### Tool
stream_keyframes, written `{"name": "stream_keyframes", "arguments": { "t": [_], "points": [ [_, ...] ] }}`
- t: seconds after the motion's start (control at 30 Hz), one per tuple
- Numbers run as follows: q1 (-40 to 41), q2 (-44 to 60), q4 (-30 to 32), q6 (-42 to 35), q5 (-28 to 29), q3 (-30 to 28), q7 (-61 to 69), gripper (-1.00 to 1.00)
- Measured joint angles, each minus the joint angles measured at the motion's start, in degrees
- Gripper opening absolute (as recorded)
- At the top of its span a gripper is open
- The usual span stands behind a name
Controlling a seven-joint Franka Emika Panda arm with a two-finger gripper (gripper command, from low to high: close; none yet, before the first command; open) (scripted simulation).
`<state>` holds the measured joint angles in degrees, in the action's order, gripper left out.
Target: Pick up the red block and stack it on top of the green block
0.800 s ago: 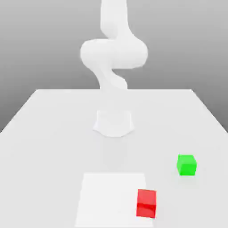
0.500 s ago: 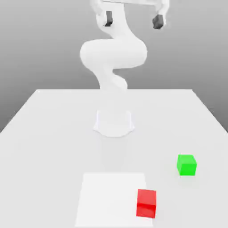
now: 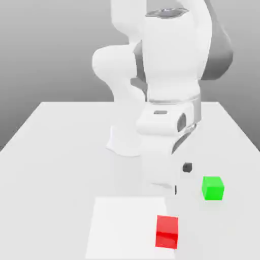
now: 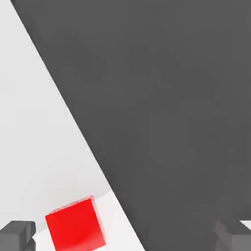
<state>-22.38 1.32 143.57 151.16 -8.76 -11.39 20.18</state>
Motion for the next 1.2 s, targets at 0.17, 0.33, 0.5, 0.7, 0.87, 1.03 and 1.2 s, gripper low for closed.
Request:
{"name": "stream_keyframes", "arguments": {
  "t": [0.17,0.33,0.5,0.7,0.87,1.03,1.2],
  "points": [
    [-0.35,8.12,2.00,4.35,3.37,0.36,7.85,0.00],
    [2.19,18.10,0.79,12.36,-0.02,3.79,11.66,-1.00],
    [2.19,18.09,0.78,12.20,0.00,3.79,11.65,-1.00],
    [0.92,11.58,1.84,6.89,3.22,1.87,9.31,-1.00],
    [-5.21,2.50,7.65,3.10,4.53,7.04,16.17,-1.00],
    [-15.72,-7.25,15.83,1.91,6.69,11.78,26.67,-1.00],
    [-17.70,-3.20,18.06,8.47,8.37,13.43,29.16,-1.00]
  ]
}}
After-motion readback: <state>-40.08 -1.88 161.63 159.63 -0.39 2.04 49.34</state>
